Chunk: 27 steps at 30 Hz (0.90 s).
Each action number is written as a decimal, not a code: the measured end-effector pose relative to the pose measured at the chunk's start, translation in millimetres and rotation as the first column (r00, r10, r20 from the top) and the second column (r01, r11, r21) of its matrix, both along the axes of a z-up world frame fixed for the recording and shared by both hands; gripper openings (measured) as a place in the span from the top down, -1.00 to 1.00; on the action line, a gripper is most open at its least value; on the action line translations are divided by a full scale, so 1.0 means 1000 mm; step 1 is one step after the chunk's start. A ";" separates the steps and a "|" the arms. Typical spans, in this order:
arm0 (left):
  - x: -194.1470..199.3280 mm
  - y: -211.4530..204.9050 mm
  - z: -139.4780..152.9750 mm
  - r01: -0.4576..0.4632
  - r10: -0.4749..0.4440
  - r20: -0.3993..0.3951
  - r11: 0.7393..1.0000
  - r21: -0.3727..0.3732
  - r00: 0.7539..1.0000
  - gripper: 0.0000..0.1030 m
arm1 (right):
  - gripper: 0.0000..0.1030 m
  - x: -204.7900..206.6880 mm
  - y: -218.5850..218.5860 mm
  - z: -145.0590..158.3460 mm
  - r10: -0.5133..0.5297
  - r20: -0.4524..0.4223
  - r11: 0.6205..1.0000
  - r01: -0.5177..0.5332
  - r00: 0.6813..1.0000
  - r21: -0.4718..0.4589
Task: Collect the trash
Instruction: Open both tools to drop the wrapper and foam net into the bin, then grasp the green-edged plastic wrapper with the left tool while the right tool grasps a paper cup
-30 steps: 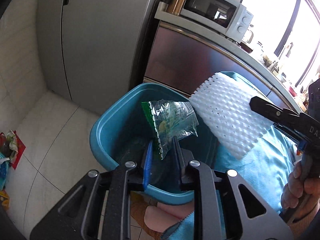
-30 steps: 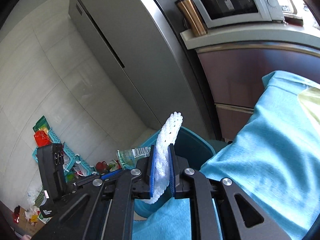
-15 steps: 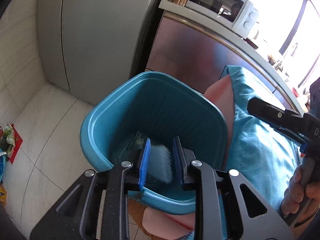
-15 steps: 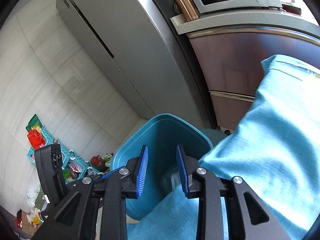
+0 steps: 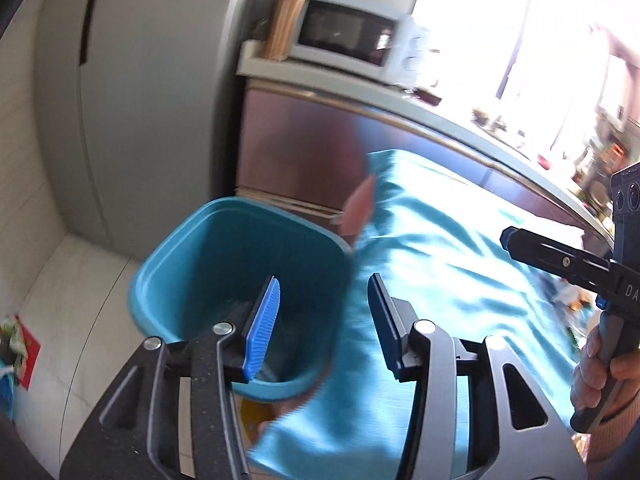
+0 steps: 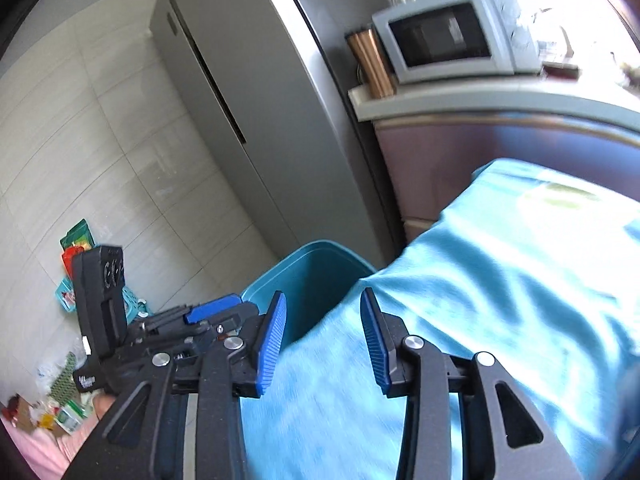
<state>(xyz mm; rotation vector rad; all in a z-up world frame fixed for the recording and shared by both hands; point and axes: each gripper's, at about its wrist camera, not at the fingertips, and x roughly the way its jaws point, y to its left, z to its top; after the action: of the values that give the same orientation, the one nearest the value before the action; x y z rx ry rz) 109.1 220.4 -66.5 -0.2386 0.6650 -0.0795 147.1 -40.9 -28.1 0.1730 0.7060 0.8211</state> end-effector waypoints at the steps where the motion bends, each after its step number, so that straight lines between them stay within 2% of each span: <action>1: -0.002 -0.007 0.004 0.021 -0.021 0.010 1.000 -0.001 1.000 0.07 | 0.26 -0.008 -0.009 0.003 -0.013 0.014 1.000 0.013 1.000 0.000; 7: -0.011 -0.066 0.016 0.202 -0.201 0.043 0.979 -0.018 0.979 -0.01 | 0.23 -0.047 -0.075 0.008 -0.128 0.056 0.992 0.129 0.990 -0.006; 13: -0.017 -0.145 0.007 0.391 -0.390 0.020 0.920 -0.025 0.920 -0.06 | 0.23 -0.079 -0.146 0.001 -0.332 0.056 0.941 0.335 0.942 -0.042; 18: -0.023 -0.208 -0.003 0.524 -0.525 -0.013 0.850 -0.055 0.851 -0.11 | 0.22 -0.104 -0.209 0.001 -0.502 0.073 0.861 0.506 0.862 -0.050; 21: -0.025 -0.243 -0.009 0.596 -0.600 -0.032 0.798 -0.089 0.799 -0.18 | 0.21 -0.111 -0.251 -0.003 -0.602 0.062 0.795 0.605 0.796 -0.044; 23: -0.024 -0.262 -0.013 0.626 -0.633 -0.048 0.773 -0.107 0.773 -0.23 | 0.21 -0.115 -0.279 -0.009 -0.659 0.035 0.750 0.660 0.751 -0.038; 25: -0.021 -0.276 -0.017 0.647 -0.655 -0.065 0.754 -0.116 0.753 -0.27 | 0.20 -0.121 -0.301 -0.017 -0.702 0.016 0.712 0.702 0.712 -0.032; 27: -0.018 -0.291 -0.020 0.655 -0.665 -0.086 0.747 -0.117 0.742 -0.30 | 0.20 -0.126 -0.316 -0.026 -0.730 0.006 0.683 0.729 0.684 -0.045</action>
<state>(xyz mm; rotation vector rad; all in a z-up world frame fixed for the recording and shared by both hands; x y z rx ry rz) 90.8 -70.1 -86.5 -0.0700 0.8480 -0.7911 20.7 -356.9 -53.9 0.3936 0.5904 0.0221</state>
